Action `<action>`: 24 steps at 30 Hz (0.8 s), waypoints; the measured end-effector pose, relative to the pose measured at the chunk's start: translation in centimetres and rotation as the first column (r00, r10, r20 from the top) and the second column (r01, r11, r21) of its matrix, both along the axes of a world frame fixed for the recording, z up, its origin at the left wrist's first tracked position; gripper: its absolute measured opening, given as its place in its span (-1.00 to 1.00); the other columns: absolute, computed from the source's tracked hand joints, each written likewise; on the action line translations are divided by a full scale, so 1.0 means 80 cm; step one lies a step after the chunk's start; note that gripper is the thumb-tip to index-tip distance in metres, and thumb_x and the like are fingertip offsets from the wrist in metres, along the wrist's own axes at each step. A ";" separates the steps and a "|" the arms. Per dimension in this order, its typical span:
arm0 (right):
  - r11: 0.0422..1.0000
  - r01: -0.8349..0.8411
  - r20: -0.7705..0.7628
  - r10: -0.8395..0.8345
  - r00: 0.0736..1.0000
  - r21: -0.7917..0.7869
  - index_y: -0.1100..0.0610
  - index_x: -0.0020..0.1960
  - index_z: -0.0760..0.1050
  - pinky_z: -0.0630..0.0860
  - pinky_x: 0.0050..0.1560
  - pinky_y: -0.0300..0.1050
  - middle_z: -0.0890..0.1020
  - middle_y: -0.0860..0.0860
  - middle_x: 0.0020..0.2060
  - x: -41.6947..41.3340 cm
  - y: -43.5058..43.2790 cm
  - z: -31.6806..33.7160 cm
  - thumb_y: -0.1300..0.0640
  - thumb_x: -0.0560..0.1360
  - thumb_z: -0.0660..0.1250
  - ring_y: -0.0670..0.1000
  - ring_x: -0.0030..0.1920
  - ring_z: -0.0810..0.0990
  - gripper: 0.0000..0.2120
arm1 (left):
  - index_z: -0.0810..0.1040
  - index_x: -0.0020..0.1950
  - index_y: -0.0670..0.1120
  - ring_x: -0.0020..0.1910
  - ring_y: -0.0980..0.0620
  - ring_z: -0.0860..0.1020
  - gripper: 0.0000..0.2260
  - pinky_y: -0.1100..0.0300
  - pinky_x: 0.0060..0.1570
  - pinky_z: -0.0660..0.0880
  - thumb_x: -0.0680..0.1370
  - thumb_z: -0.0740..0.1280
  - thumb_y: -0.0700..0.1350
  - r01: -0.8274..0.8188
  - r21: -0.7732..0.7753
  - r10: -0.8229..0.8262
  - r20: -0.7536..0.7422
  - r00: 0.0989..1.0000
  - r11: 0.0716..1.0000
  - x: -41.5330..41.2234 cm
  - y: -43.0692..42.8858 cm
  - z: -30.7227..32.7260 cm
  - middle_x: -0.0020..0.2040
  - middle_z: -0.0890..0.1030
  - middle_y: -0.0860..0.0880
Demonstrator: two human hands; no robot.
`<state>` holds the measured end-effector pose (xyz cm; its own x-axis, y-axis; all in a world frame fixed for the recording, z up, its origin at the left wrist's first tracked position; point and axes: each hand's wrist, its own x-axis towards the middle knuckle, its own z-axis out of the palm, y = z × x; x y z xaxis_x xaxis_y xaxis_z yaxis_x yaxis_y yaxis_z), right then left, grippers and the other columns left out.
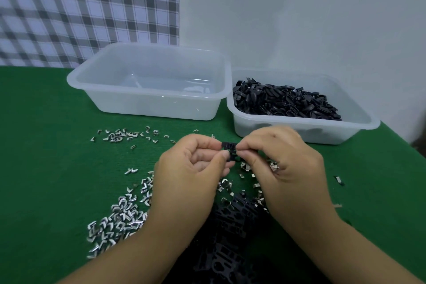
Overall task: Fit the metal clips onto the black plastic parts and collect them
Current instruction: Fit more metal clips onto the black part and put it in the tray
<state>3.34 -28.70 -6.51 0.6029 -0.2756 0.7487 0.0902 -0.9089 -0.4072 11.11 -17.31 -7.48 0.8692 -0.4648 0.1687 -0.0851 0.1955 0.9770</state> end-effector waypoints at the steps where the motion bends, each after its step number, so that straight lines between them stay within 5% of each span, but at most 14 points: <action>1: 1.000 0.004 -0.005 -0.004 1.000 0.021 0.12 -0.17 0.60 0.39 -0.05 -0.30 0.57 -0.08 -0.22 0.001 0.001 -0.001 0.23 0.42 0.38 -0.02 -0.12 0.51 -0.96 | 0.59 -0.24 -0.06 -0.32 0.05 0.69 -0.82 0.35 -0.32 0.56 0.44 0.42 -0.33 -0.001 0.002 0.001 0.001 1.000 1.000 0.000 0.000 0.000 -0.35 0.69 -0.06; 10: 0.992 0.010 -0.002 -0.010 1.000 0.125 0.09 -0.18 0.59 0.32 -0.04 -0.39 0.56 -0.12 -0.23 0.006 0.001 -0.006 0.21 0.40 0.38 -0.05 -0.09 0.47 -0.96 | 0.60 -0.26 -0.05 -0.32 0.03 0.69 -0.81 0.34 -0.33 0.56 0.44 0.42 -0.34 0.028 -0.011 -0.027 0.012 1.000 1.000 -0.003 -0.001 -0.001 -0.36 0.68 -0.08; 24: 0.997 0.035 0.038 -0.038 0.999 0.075 0.12 -0.19 0.58 0.33 -0.04 -0.38 0.56 -0.09 -0.25 0.006 0.001 -0.008 0.22 0.39 0.40 -0.05 -0.12 0.48 -0.98 | 0.60 -0.24 -0.09 -0.32 -0.01 0.69 -0.83 0.31 -0.33 0.57 0.44 0.42 -0.35 0.061 -0.049 -0.061 -0.010 0.998 0.997 -0.003 -0.001 -0.001 -0.36 0.68 -0.12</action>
<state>3.83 -28.66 -7.13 0.5617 -0.3526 0.7484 0.0748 -0.8793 -0.4704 10.84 -17.39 -7.58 0.8414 -0.5086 0.1825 -0.0604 0.2470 0.9671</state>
